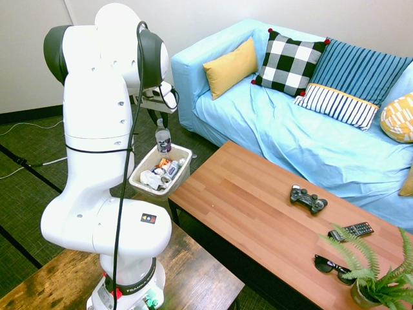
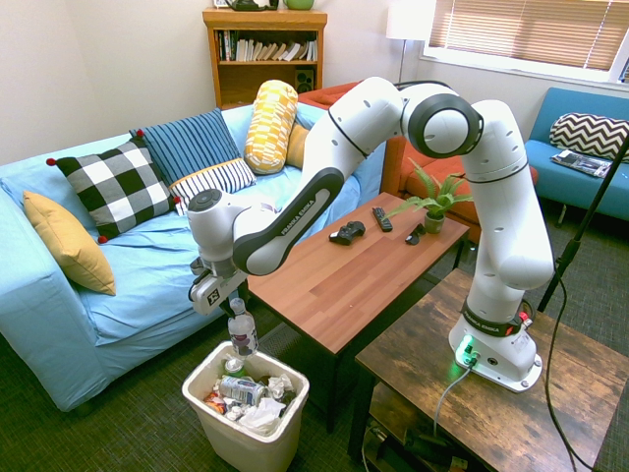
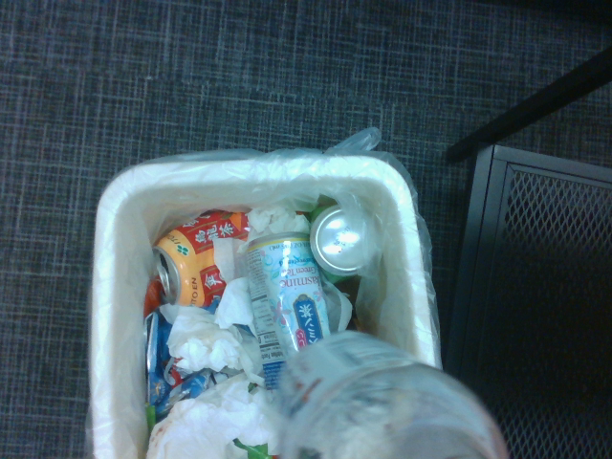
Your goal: Throw the bottle in the trash bin
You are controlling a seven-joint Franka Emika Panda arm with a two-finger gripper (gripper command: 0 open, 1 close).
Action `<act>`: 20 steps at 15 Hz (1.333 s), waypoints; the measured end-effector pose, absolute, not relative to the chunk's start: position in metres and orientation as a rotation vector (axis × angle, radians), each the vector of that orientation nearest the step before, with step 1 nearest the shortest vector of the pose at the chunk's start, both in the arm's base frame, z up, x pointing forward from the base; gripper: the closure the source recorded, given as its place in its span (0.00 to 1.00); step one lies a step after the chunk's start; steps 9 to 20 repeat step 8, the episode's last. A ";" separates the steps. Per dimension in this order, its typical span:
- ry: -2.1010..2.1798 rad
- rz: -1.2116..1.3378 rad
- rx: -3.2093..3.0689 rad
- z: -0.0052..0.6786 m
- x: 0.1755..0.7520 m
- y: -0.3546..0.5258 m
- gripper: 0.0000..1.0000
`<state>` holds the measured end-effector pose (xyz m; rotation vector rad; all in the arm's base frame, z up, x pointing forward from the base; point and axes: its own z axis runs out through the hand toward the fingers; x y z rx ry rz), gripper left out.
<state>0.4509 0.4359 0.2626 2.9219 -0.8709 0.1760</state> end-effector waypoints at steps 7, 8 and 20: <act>-0.889 0.173 2.931 0.264 0.457 0.432 0.00; -0.889 0.172 2.932 0.264 0.457 0.432 0.00; -0.889 0.172 2.932 0.264 0.457 0.432 0.00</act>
